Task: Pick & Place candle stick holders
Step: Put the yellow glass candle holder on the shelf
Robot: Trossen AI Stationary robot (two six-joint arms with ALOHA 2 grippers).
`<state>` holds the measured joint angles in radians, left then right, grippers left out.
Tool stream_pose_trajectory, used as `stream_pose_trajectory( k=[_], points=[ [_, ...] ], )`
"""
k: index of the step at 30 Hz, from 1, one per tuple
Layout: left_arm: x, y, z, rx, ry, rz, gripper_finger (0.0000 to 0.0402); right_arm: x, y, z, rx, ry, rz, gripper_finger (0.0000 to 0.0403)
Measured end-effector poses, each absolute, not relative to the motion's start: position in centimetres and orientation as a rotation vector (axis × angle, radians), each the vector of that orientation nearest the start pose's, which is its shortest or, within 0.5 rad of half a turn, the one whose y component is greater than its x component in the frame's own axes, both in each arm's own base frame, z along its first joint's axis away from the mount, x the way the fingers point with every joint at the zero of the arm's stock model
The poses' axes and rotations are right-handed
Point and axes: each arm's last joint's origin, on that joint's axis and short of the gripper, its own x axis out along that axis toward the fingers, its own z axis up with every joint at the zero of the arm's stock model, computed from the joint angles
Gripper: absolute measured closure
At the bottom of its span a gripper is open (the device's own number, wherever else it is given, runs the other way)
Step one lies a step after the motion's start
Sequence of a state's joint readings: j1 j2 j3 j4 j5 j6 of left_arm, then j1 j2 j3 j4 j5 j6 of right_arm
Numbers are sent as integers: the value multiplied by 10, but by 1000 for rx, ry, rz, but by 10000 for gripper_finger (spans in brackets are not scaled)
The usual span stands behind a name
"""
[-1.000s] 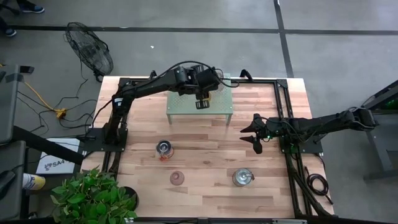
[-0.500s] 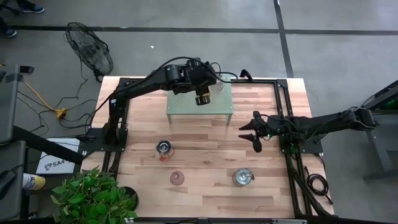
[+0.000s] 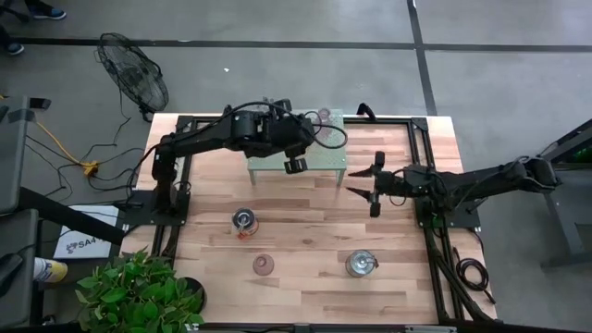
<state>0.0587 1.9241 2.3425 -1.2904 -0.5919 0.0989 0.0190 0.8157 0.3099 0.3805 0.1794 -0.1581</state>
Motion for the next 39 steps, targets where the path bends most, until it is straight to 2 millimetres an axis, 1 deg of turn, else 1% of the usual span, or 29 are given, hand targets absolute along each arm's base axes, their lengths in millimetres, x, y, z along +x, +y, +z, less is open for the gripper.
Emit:
stream_pose_trajectory(
  k=[4, 9, 13, 19, 24, 26, 29, 31, 35, 37, 39],
  points=[
    [364, 30, 440, 291, 854, 571, 247, 191, -7, 209, -179, 152, -207, 180],
    [363, 19, 442, 303, 836, 595, 247, 206, -21, 205, -171, 84, -386, 114],
    [363, 12, 442, 291, 832, 592, 247, 216, -30, 205, -162, 28, -394, 84],
    [360, 1, 440, 317, 847, 613, 247, 243, -41, 210, -163, 53, -414, 77],
    [357, 1, 434, 270, 891, 623, 247, 267, -52, 217, -163, 57, -441, 77],
    [361, -3, 423, 270, 913, 617, 247, 276, -57, 218, -155, 60, -453, 77],
    [366, -12, 397, 299, 982, 614, 247, 287, -64, 217, -139, 86, -468, 77],
    [366, -21, 387, 311, 966, 608, 247, 291, -68, 214, -139, 103, -476, 77],
    [351, -36, 377, 337, 887, 631, 247, 297, -76, 214, -138, 107, -495, 77],
    [336, -39, 368, 327, 868, 651, 247, 299, -81, 215, -137, 105, -512, 77],
    [320, -41, 364, 274, 794, 661, 247, 298, -86, 214, -137, 112, -524, 77]
  ],
)
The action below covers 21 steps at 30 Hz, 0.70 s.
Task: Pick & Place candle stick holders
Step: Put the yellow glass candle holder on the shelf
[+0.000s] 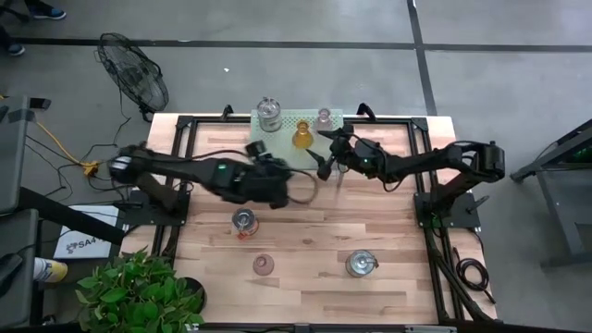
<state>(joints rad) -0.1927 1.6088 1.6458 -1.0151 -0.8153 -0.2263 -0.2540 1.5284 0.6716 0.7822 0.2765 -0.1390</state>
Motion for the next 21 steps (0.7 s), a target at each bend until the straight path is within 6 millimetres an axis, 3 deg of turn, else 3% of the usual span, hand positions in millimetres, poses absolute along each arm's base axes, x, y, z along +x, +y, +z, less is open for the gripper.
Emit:
stream_pose_trajectory(
  k=[3, 9, 16, 21],
  points=[
    [296, -44, 351, 201, 667, 645, 247, 299, -92, 218, -122, 89, -519, 77],
    [270, -52, 306, 116, 426, 570, 247, 304, -101, 219, -102, 81, -489, 77],
    [263, -53, 266, 64, 241, 493, 247, 318, -106, 213, -105, 103, -495, 77],
    [261, -53, 247, 66, 274, 437, 247, 327, -109, 215, -107, 93, -517, 77]
  ],
)
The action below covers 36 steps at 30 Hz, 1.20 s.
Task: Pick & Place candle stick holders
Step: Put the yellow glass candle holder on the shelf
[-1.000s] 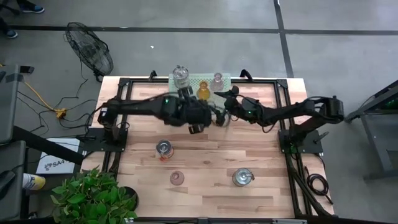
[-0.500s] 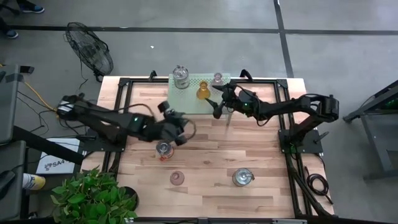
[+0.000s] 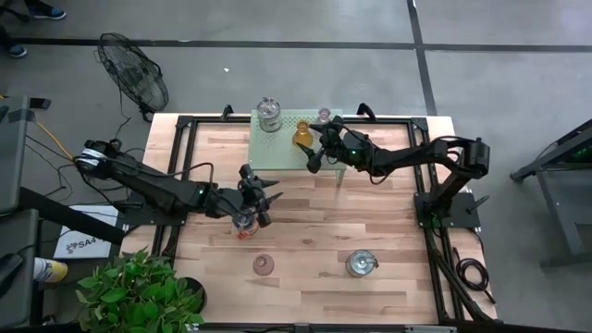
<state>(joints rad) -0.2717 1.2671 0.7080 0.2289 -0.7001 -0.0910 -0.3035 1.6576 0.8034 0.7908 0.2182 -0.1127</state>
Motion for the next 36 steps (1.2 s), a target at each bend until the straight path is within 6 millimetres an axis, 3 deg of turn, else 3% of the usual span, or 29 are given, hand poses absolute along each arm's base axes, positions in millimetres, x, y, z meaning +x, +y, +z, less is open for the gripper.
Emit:
stream_pose_trajectory(
  k=[12, 36],
  points=[
    [261, -55, 247, 99, 279, 392, 247, 330, -116, 221, -96, 72, -553, 82],
    [261, -55, 248, 114, 276, 391, 247, 329, -123, 222, -75, 40, -518, 166]
  ],
)
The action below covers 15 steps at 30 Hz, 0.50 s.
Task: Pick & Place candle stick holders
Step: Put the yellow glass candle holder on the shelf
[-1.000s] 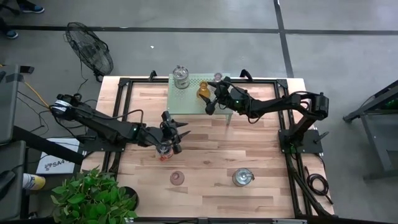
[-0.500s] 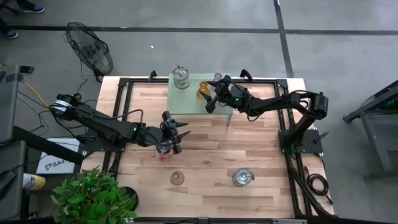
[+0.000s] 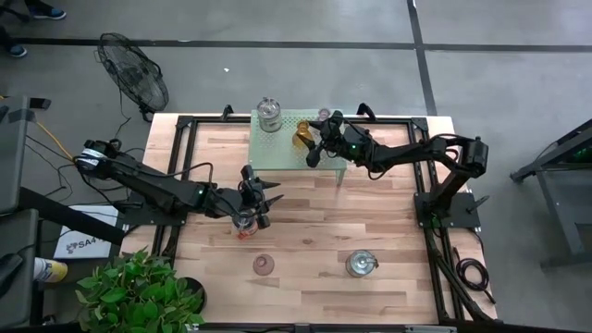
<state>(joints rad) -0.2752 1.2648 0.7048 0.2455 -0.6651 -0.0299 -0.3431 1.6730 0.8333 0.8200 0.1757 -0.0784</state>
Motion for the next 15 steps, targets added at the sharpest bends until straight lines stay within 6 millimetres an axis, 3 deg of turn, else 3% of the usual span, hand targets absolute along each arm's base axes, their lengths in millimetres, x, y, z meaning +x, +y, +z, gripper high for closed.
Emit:
stream_pose_trajectory(
  k=[15],
  points=[
    [261, -55, 248, 121, 278, 390, 247, 329, -123, 222, -75, 39, -517, 254]
  ],
)
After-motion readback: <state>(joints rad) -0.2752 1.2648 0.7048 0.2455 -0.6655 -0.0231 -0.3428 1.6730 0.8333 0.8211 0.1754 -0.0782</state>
